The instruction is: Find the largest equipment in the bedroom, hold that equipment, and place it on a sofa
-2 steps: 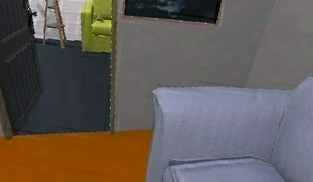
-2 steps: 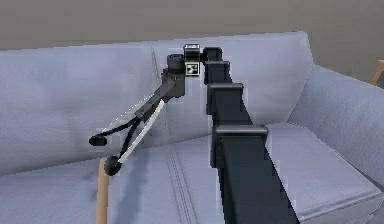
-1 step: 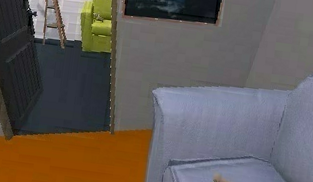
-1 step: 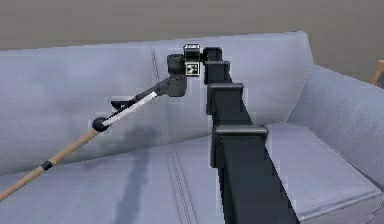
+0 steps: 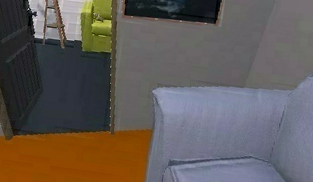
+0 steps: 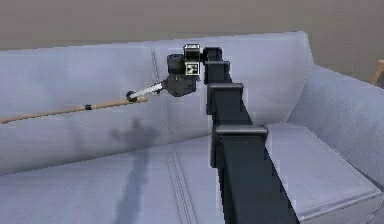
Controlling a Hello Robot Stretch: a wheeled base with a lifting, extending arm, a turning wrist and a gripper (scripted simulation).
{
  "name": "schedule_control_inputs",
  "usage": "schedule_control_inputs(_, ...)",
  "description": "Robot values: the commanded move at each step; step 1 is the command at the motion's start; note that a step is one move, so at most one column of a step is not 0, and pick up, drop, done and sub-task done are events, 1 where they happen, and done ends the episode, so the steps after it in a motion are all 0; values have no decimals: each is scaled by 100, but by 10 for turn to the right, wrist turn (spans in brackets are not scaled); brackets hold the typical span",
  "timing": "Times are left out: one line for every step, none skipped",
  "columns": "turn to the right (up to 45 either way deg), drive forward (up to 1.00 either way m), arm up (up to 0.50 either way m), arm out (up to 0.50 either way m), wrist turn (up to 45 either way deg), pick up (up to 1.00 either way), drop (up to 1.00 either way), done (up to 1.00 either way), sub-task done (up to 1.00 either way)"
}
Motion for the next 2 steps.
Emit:
schedule_control_inputs(0, 0, 0, 0, 390, 0, 0, 0, 0)
schedule_control_inputs(0, 0, -20, 0, 0, 0, 0, 0, 0)
